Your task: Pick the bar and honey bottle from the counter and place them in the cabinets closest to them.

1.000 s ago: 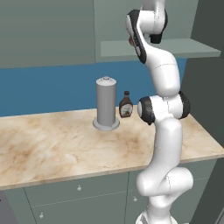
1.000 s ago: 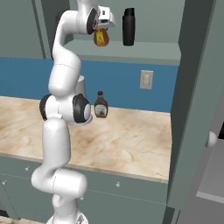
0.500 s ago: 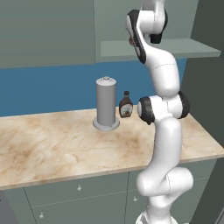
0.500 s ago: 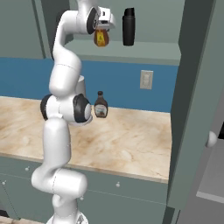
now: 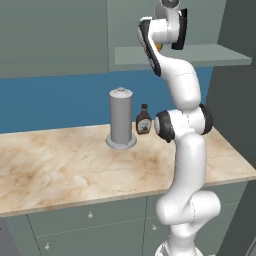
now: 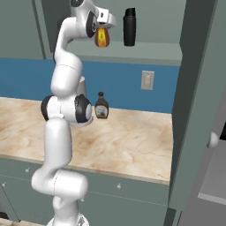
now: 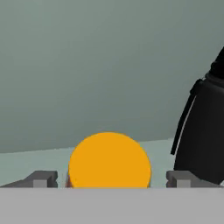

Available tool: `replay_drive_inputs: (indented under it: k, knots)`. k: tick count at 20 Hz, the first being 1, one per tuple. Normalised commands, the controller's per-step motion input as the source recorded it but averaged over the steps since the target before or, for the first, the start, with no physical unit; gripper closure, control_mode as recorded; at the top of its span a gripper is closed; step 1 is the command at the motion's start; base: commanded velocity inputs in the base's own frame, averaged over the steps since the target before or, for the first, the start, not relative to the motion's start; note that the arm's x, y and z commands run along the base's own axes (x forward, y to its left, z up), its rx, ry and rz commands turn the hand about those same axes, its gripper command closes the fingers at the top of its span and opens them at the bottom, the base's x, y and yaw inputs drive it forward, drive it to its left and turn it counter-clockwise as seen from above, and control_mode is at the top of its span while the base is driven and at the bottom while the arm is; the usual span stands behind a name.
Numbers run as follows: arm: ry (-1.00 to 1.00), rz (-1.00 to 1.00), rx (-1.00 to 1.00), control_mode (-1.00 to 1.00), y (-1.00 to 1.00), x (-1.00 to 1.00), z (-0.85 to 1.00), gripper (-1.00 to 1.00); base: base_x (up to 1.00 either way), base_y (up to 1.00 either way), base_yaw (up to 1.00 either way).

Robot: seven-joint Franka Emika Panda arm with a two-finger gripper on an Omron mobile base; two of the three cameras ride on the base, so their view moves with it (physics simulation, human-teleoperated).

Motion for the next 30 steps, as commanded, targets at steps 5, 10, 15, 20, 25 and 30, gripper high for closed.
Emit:
replay_drive_inputs:
  k: [5, 10, 15, 20, 25, 30]
  knots:
    - [-0.08, -0.15, 0.01, -1.0, 0.12, 0.17, 0.06, -1.0, 0.0, 0.0, 0.0]
    - [0.0, -0.1, 0.06, -1.0, -0.16, -0.62, 0.27, -1.0, 0.0, 0.0, 0.0]
    - [0.0, -0.06, 0.07, -1.0, -0.32, -0.9, 0.33, -1.0, 0.0, 0.0, 0.0]
    - [-0.04, -0.01, 0.04, -1.0, -0.43, -1.0, 0.05, -1.0, 0.0, 0.0, 0.0]
    - [-0.1, 0.04, 0.04, -1.0, -0.34, -1.0, -0.22, -1.0, 0.0, 0.0, 0.0]
    - [-0.17, 0.01, 0.0, -1.0, -0.07, -1.0, -0.92, -1.0, 0.0, 0.0, 0.0]
